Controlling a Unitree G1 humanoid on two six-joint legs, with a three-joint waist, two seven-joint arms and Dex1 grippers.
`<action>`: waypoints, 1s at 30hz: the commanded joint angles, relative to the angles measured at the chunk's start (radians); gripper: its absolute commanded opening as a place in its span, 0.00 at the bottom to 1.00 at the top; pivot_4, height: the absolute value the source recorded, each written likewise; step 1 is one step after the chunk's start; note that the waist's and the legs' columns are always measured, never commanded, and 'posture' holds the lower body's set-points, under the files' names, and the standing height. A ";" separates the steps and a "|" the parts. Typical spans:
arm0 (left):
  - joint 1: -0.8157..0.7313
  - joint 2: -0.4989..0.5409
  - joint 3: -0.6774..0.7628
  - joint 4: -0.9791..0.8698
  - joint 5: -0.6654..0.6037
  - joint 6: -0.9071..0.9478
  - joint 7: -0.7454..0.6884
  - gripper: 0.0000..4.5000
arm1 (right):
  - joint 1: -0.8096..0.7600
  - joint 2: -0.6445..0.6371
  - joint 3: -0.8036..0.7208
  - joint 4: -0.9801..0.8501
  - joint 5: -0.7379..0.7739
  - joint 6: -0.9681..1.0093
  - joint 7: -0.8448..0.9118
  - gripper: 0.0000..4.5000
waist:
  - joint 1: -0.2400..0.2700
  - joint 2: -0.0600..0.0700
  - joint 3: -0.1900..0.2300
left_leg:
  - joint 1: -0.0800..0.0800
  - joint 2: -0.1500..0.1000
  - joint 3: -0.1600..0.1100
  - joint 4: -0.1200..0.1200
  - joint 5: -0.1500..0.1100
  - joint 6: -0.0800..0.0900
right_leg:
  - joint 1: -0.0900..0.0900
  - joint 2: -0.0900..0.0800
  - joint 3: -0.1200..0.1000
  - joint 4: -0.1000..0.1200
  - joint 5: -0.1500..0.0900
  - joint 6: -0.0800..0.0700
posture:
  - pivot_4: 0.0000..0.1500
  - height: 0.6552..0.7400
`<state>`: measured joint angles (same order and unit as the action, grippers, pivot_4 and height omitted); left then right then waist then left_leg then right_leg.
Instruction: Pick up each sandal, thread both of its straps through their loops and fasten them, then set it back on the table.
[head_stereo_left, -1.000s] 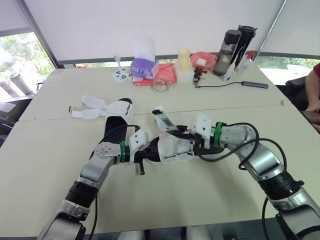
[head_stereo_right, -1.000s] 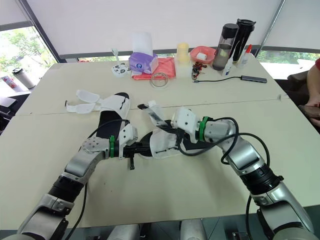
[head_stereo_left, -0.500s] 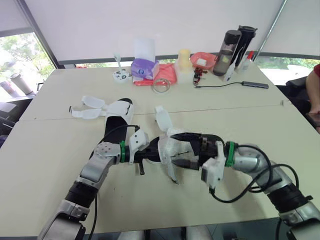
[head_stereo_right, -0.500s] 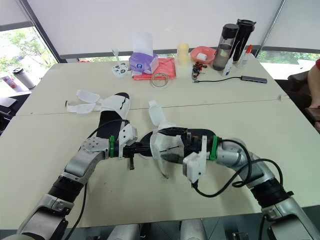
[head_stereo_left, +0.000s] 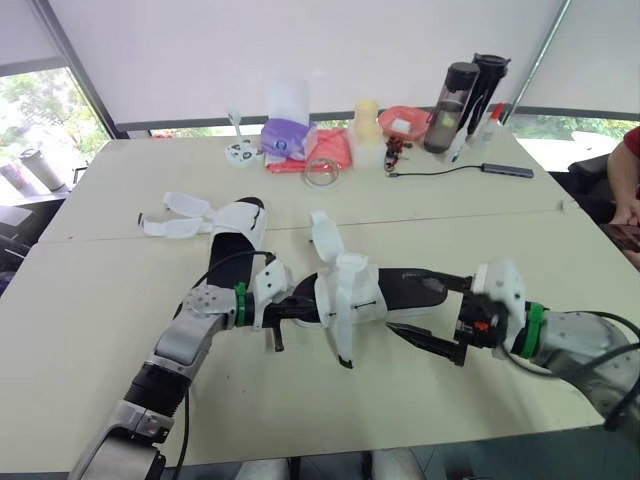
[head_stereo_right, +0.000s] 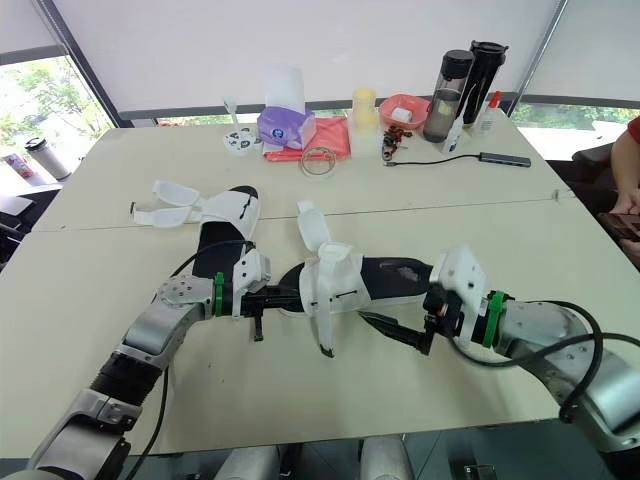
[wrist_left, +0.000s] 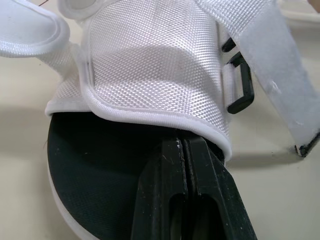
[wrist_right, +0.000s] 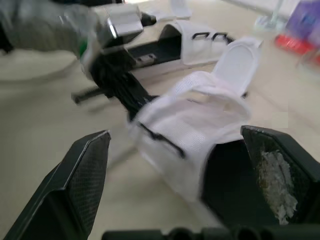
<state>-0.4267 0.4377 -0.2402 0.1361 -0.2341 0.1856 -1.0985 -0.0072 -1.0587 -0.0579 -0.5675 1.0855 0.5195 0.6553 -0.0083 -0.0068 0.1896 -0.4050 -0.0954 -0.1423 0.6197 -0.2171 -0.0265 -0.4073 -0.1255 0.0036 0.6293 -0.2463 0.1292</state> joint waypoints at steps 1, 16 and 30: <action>-0.017 -0.001 -0.012 0.013 0.016 -0.033 -0.018 0.00 | -0.060 -0.038 -0.033 -0.045 0.332 0.198 -0.050 0.99 | 0.002 0.000 0.000 | -0.001 0.000 0.000 0.000 0.000 0.000 | 0.000 0.000 0.000 -0.001 0.000 0.000 | 1.00 1.00; -0.052 0.010 -0.077 0.111 0.167 -0.074 0.043 0.00 | -0.239 0.127 0.109 0.053 0.345 0.452 -0.184 0.99 | 0.022 -0.001 -0.001 | -0.003 0.001 0.002 0.005 -0.001 0.001 | 0.000 0.002 -0.001 -0.004 0.003 -0.001 | 1.00 1.00; -0.083 0.000 -0.097 0.125 0.186 -0.054 0.047 0.00 | -0.338 0.280 0.150 0.131 0.224 0.581 -0.300 0.99 | 0.024 -0.001 -0.002 | -0.003 0.003 0.001 0.009 -0.001 0.001 | 0.002 0.004 -0.002 -0.004 0.004 -0.001 | 1.00 1.00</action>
<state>-0.5218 0.4314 -0.3070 0.2168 -0.0973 0.1040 -1.0633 -0.3303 -0.7861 0.0961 -0.4276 1.3237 1.0930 0.3576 0.0155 -0.0080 0.1880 -0.4078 -0.0924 -0.1413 0.6284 -0.2181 -0.0253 -0.4054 -0.1213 0.0021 0.6258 -0.2417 0.1280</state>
